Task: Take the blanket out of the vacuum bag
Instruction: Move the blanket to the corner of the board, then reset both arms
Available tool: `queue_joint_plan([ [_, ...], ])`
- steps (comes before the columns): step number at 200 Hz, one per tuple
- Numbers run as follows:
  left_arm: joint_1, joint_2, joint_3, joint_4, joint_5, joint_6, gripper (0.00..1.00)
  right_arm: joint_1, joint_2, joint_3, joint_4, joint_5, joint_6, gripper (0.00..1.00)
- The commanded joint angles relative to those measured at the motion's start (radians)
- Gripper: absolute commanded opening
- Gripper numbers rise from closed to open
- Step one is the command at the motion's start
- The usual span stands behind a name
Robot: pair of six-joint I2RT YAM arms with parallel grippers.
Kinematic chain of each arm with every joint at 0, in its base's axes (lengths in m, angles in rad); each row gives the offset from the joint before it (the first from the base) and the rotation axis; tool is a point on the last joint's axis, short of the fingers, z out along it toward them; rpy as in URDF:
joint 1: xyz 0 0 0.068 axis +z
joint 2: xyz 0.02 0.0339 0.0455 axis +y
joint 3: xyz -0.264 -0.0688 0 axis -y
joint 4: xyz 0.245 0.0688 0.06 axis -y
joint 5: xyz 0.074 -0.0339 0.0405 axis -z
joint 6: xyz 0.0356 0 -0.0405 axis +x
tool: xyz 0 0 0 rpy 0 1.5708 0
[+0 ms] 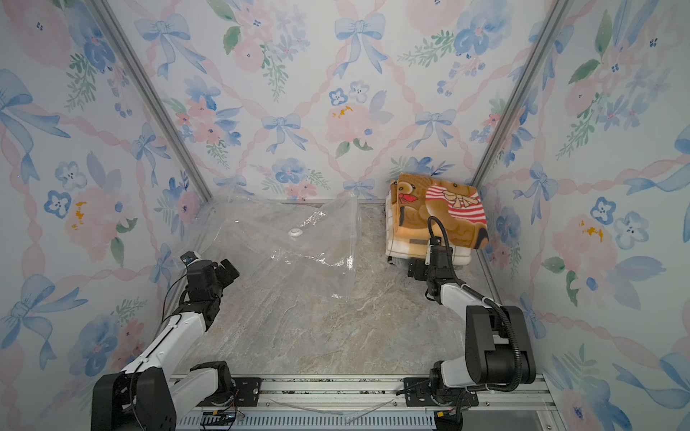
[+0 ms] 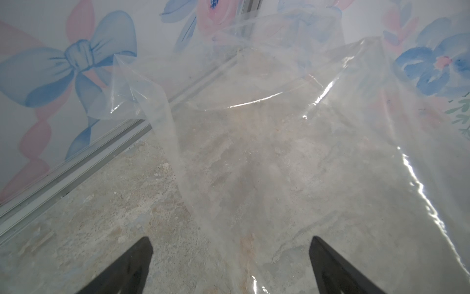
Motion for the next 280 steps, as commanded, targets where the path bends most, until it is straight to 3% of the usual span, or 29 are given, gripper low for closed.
queue_joint_plan([
  [1,-0.002,0.039,-0.003,0.077,-0.019,0.056,0.98,-0.007,0.02,0.015,0.151,-0.033,-0.066,0.97],
  [24,-0.004,0.088,0.006,0.089,-0.011,0.093,0.98,-0.003,-0.008,-0.04,0.145,-0.048,-0.049,0.97],
  [48,-0.032,0.088,-0.021,0.115,-0.02,0.127,0.98,0.038,-0.146,-0.185,0.243,-0.006,-0.068,0.97],
  [85,-0.091,0.106,-0.13,0.357,-0.021,0.266,0.98,0.014,-0.236,-0.238,0.21,0.026,-0.046,0.96],
  [128,-0.114,0.256,-0.195,0.753,0.108,0.394,0.98,-0.003,-0.107,-0.258,0.52,0.0,-0.061,0.96],
  [157,-0.118,0.402,-0.21,0.951,0.215,0.451,0.98,0.018,0.109,-0.342,0.911,-0.024,-0.073,0.96],
  [170,-0.126,0.481,-0.224,1.071,0.248,0.48,0.98,0.033,0.048,-0.316,0.75,0.015,-0.085,0.96],
  [185,-0.124,0.455,-0.182,0.934,0.256,0.479,0.98,0.05,0.077,-0.274,0.723,0.05,-0.088,0.96],
  [200,-0.123,0.467,-0.193,0.981,0.256,0.478,0.98,0.05,0.067,-0.235,0.624,0.038,-0.099,0.96],
  [280,-0.123,0.462,-0.191,0.964,0.255,0.478,0.98,0.05,0.07,-0.237,0.638,0.047,-0.096,0.96],
])
